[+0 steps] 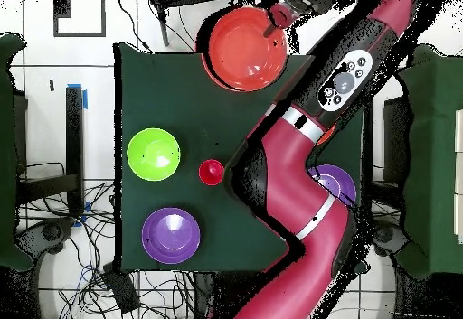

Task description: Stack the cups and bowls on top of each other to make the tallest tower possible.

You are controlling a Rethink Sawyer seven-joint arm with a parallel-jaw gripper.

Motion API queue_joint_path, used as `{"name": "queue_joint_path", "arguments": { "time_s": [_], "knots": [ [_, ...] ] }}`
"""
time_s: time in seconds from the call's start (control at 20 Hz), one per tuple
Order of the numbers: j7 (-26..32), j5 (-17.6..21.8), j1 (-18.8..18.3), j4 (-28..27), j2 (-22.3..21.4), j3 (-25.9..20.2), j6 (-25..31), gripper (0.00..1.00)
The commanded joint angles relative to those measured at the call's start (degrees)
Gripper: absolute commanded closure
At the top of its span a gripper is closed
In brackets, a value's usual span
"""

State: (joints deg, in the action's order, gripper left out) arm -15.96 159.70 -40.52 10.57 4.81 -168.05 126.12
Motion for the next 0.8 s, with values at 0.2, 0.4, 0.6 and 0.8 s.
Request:
{"name": "queue_joint_path", "arguments": {
  "time_s": [0.2, 0.4, 0.6, 0.8],
  "knots": [
    [14.48, 1.08, 0.51, -10.88, 2.31, 1.90, -6.57, 1.00],
    [14.61, 1.14, 0.56, -10.74, 2.19, 2.18, -8.16, 1.00],
    [14.34, 1.10, 0.66, -10.60, 2.02, 2.50, -10.64, 1.00],
    [12.69, 0.74, 0.84, -10.70, 1.96, 2.41, -13.55, 1.00]
  ]
}}
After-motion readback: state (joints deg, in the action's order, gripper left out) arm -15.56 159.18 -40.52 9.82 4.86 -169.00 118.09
